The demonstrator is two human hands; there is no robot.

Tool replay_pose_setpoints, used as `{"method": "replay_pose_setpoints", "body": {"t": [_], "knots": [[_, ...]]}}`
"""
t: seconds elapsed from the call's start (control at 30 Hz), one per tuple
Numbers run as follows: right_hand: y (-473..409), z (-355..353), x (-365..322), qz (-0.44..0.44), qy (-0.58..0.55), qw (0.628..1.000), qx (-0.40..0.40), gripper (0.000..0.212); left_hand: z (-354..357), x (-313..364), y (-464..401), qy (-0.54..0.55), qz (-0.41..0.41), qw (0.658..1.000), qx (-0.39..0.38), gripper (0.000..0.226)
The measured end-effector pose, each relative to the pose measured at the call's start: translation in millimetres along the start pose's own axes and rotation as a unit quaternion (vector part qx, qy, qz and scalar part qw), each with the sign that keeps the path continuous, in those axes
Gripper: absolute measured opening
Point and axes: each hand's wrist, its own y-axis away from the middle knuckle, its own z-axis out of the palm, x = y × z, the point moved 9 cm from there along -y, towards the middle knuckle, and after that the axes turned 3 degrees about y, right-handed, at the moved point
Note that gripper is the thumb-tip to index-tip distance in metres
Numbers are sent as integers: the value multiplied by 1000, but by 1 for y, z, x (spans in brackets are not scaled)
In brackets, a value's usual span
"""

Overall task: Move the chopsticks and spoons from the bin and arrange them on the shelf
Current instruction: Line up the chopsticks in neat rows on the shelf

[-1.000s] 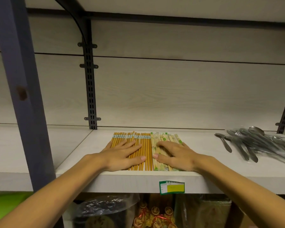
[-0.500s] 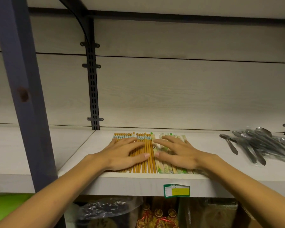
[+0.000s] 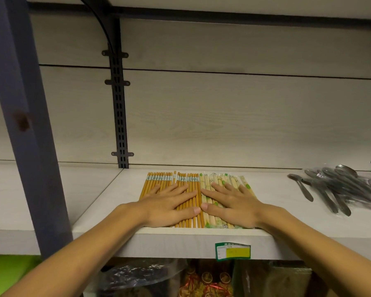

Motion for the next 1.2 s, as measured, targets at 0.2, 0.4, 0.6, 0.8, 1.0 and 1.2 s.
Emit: {"method": "replay_pose_setpoints", "body": {"t": [0.2,0.4,0.6,0.8,1.0,1.2], "knots": [[-1,1,0,-9,8,1000,-10,67,0,3,1,-7,7,1000,-7,80],[2,-5,-1,-24,-63,998,-7,68,-6,4,3,19,23,999,16,74],[23,-44,17,-35,-195,970,138,60,-20,5,9,36,54,996,69,67],[15,-17,42,15,-87,994,57,93,-29,-9,9,47,25,993,101,69],[7,-5,28,5,-58,998,4,82,-8,-15,3,27,-18,999,10,79],[8,-10,19,-12,-17,1000,-5,77,-8,-17,2,17,-13,1000,1,84]]}}
